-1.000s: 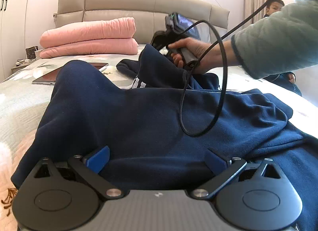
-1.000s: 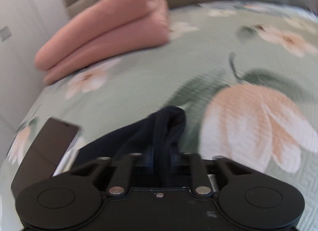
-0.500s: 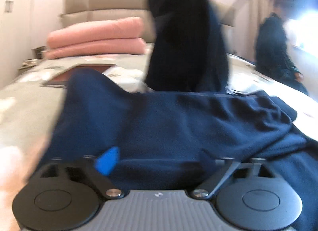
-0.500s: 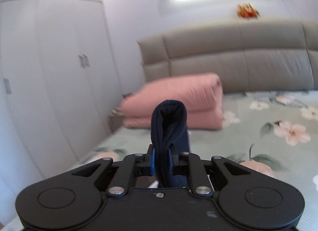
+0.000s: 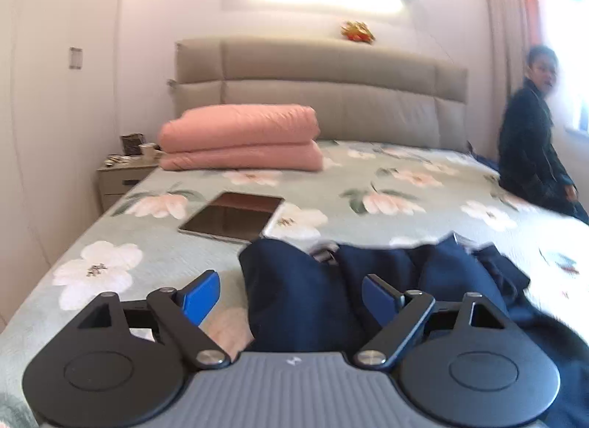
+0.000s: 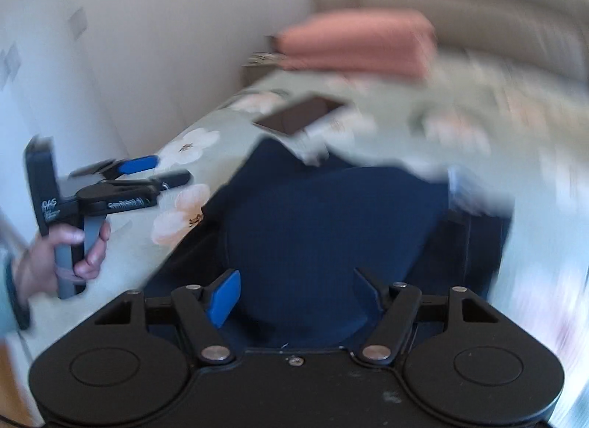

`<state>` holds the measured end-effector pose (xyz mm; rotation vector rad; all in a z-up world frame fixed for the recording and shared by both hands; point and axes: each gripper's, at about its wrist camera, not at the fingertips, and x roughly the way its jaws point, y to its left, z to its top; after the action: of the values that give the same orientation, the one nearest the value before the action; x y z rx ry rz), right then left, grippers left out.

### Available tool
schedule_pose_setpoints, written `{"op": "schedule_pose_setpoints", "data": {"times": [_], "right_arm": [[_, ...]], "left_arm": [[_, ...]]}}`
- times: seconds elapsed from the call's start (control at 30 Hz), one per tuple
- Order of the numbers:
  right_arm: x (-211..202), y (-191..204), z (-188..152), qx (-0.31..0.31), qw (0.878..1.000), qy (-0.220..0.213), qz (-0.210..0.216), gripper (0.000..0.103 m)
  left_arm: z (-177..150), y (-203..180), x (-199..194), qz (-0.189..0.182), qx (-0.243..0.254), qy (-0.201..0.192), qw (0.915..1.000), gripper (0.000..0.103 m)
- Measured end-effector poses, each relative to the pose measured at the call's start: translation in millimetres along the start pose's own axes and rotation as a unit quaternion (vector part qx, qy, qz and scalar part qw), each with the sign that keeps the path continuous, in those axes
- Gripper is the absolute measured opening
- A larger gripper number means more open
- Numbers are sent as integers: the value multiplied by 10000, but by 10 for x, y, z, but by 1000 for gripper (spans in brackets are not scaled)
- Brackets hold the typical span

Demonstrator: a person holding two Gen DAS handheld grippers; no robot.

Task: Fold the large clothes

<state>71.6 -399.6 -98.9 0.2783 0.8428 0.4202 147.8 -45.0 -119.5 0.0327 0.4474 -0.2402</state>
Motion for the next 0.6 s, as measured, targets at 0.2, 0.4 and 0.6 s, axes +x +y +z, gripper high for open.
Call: {"op": "schedule_pose_setpoints", "data": {"times": [0.2,0.4,0.6], "right_arm": [[345,-107,78,788,9903,-801,-818,41],[1052,-215,102,1652,9797,-651,-934,18],[1397,-231,-303,1353,9844,457,-1031,17]], "left_arm": [[93,-349,219,-1080,-463,298,9926,76],[-154,-942,627,-2051,-139,854,9749,10],[-821,-1051,972,-937,580,2097,9715,4]]}}
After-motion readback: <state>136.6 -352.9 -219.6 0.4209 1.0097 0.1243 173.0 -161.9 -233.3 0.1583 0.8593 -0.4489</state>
